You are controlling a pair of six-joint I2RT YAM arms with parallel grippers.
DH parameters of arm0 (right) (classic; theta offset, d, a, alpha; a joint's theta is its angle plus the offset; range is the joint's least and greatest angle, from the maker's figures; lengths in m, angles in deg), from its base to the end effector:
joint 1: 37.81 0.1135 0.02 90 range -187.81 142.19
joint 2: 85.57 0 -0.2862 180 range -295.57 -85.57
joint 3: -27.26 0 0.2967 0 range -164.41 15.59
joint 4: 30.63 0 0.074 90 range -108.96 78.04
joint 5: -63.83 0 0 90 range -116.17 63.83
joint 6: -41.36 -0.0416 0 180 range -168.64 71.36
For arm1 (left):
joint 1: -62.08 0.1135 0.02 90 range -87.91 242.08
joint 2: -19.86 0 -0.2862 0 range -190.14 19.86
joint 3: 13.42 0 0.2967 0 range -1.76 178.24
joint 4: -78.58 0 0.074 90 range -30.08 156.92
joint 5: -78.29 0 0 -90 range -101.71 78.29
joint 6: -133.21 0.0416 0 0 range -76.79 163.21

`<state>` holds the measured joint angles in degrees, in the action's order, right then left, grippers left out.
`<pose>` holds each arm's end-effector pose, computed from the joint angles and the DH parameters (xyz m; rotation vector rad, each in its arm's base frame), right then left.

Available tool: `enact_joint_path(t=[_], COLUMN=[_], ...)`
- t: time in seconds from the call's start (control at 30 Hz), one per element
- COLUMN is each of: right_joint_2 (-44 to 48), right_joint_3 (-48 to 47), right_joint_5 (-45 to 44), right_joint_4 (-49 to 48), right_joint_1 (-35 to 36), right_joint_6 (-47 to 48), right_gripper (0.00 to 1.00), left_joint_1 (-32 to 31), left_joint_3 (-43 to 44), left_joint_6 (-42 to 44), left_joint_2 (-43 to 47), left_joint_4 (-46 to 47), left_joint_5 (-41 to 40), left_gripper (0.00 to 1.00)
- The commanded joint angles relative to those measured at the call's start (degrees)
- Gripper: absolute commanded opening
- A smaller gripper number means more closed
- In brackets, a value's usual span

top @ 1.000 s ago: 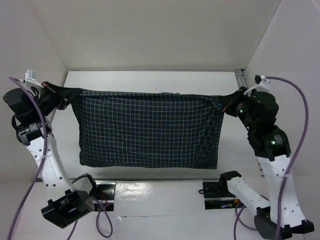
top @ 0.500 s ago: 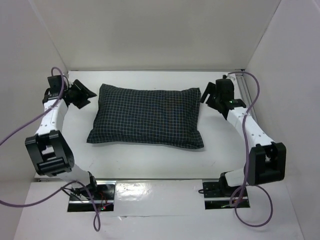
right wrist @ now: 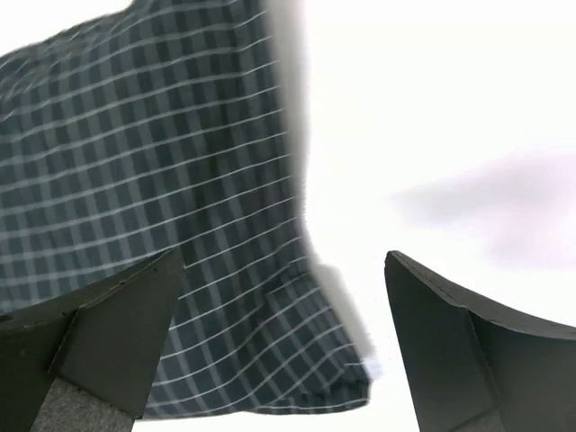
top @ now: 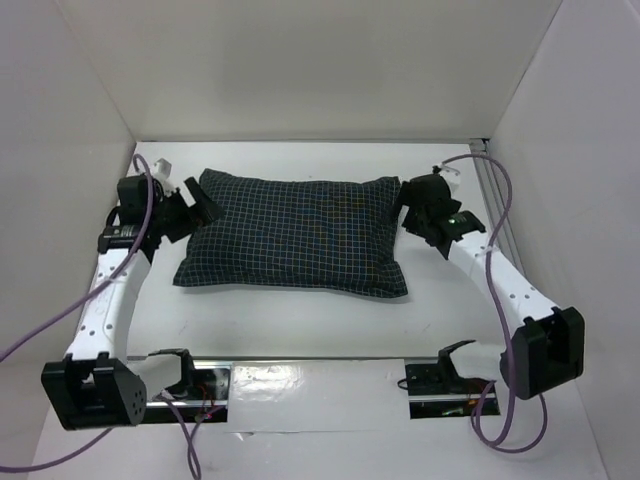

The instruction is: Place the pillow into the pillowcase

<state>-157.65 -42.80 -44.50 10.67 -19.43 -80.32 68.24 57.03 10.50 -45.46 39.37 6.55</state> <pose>0.2993 0.0857 0.2975 0.4209 2.2422 0.0828 0.2897 0.0182 0.3365 -0.5519 2.1250 -0.6088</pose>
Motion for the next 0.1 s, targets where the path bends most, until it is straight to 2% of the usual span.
enact_joint_path(t=[0.0,0.07], right_joint_2=[3.2,4.8], right_joint_3=[-3.3,-2.7], right_joint_5=[-9.7,-9.7], right_joint_4=[5.1,4.5], right_joint_1=[-1.2,-1.8], right_joint_6=[-1.2,-1.2], right_gripper=[1.0,1.0], left_joint_1=[-0.6,-1.1], left_joint_3=[2.3,3.3], left_joint_6=[4.2,5.0], left_joint_2=[4.6,5.1], left_joint_4=[-0.7,-2.2], left_joint_5=[0.4,0.4], left_gripper=[1.0,1.0])
